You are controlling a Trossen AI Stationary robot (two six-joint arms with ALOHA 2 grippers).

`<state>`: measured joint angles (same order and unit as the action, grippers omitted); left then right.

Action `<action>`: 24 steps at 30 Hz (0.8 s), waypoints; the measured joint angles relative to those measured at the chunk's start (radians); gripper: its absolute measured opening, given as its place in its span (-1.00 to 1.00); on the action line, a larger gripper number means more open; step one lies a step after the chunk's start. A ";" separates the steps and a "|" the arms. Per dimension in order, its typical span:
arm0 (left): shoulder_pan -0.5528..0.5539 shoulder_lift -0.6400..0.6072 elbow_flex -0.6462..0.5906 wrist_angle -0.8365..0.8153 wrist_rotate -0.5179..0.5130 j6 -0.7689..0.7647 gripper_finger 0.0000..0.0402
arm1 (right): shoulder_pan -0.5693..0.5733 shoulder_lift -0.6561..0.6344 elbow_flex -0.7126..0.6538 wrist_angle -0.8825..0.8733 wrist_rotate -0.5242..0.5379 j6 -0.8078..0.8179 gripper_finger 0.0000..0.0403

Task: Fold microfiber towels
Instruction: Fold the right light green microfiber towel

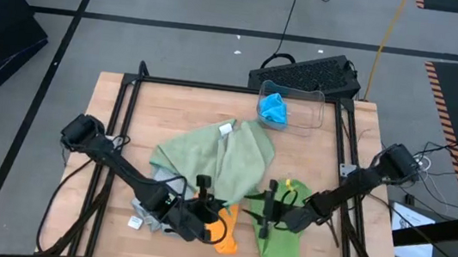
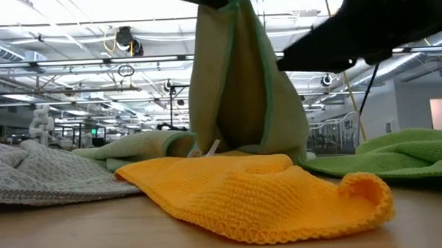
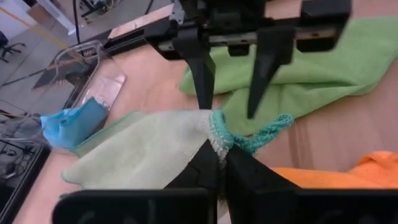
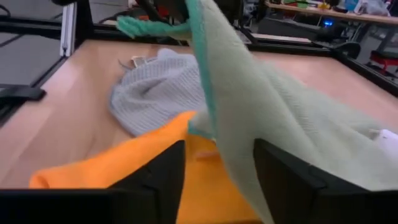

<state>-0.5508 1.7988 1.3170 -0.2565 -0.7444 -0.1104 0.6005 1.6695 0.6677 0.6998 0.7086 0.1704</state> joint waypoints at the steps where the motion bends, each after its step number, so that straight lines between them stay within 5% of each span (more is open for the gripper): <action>1: -0.001 0.000 0.000 0.006 -0.007 0.001 -0.90 | -0.004 0.016 0.017 0.000 0.000 0.002 -0.01; 9: 0.015 0.001 0.000 0.216 0.066 0.129 -0.86 | -0.048 0.124 0.074 -0.020 0.143 0.105 -0.04; 18: -0.029 -0.001 0.000 0.229 -0.001 0.224 -0.85 | -0.047 0.112 0.055 -0.236 0.172 0.183 -0.95; 21: -0.041 -0.001 0.000 0.180 -0.098 0.243 -0.85 | -0.031 0.080 0.050 -0.234 0.148 0.161 -0.87; 24: -0.032 -0.002 0.000 0.114 -0.091 0.206 -0.85 | -0.022 0.043 0.051 -0.221 0.128 0.165 -0.77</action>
<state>-0.5832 1.7973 1.3170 -0.1427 -0.8351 0.0958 0.5784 1.7128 0.7182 0.4789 0.8363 0.3356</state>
